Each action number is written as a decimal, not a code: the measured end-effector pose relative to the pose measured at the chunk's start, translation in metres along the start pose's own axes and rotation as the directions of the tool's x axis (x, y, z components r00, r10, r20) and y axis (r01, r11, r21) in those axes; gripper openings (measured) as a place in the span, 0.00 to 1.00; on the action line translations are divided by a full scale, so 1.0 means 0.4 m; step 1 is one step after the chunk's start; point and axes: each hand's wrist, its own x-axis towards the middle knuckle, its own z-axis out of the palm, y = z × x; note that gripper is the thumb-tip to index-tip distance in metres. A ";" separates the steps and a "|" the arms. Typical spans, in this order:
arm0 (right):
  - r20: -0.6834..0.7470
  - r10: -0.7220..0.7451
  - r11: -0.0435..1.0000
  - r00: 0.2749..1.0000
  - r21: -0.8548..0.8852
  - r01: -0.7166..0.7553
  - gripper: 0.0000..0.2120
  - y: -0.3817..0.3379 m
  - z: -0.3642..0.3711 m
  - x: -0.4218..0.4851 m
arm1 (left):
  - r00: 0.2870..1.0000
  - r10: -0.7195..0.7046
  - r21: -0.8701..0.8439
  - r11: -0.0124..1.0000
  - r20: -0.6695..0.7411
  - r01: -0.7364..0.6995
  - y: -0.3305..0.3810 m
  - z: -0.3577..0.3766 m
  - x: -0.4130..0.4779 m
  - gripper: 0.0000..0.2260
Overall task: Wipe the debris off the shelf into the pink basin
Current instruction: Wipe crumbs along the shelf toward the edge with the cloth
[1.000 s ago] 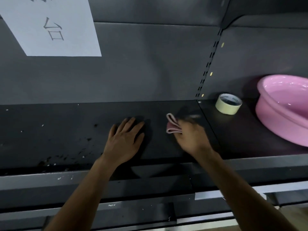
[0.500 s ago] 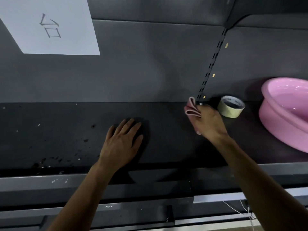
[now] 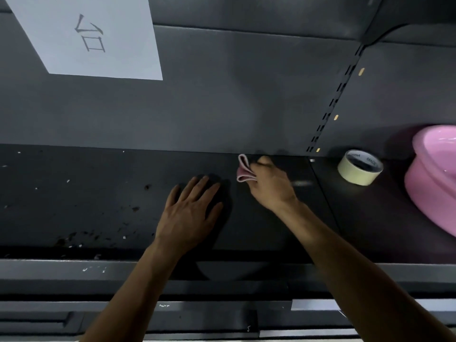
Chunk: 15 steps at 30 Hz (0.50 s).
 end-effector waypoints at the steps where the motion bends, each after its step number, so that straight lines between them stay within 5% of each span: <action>1: 0.005 -0.041 0.999 0.999 0.026 0.041 0.13 -0.022 0.006 -0.004 | 1.000 0.000 0.000 1.000 -0.006 0.000 -0.001 0.001 0.000 0.29; 7: 0.032 -0.204 0.970 0.978 0.142 0.198 0.14 -0.061 0.013 -0.018 | 1.000 -0.017 -0.010 1.000 -0.026 0.017 0.001 0.004 -0.002 0.31; 15: -0.197 0.182 0.983 0.963 0.018 -0.182 0.07 0.228 -0.095 0.030 | 1.000 -0.016 -0.022 1.000 -0.022 0.016 -0.002 -0.001 -0.001 0.32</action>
